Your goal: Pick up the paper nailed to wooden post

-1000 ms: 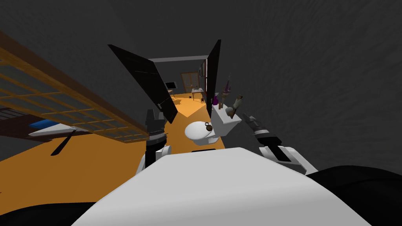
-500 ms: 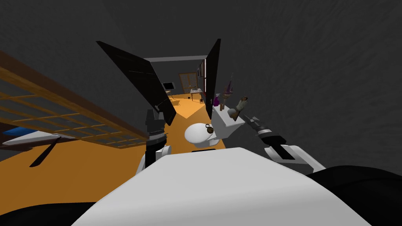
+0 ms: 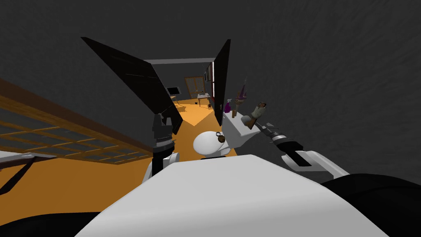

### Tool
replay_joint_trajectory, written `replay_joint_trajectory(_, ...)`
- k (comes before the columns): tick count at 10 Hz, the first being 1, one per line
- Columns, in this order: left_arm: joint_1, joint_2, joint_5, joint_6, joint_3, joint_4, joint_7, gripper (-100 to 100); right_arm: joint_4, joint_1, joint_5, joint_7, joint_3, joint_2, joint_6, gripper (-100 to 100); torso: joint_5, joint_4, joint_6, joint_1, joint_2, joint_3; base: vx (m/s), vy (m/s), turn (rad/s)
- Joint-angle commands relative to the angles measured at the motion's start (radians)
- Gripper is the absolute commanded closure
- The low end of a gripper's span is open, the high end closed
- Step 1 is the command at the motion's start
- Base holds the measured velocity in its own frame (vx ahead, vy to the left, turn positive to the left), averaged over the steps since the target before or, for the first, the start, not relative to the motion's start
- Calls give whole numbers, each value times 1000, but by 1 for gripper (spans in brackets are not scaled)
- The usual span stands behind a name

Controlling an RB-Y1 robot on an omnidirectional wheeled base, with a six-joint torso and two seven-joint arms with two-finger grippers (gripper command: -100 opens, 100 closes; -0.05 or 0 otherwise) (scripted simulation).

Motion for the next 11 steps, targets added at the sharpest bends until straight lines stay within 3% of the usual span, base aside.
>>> replay_joint_trajectory(1, 0, 0, 0, 0, 0, 0, 0, 0, 5, 3, 21, 8, 3, -31, 9, -100, 0, 0, 0, 0, 0, 0, -13, 51, -135)
replay_joint_trajectory(10, 0, 0, 0, 0, 0, 0, 0, 0, 5, 3, 21, 8, 3, -31, 9, -100, -2, 2, 0, -7, 9, 5, 0, 2, -5)
replay_joint_trajectory(11, 0, 0, 0, 0, 0, 0, 0, 0, 1, 7, 19, -2, 2, -35, 43, -100, -1, 2, 0, -6, 9, 5, -55, 53, 43)
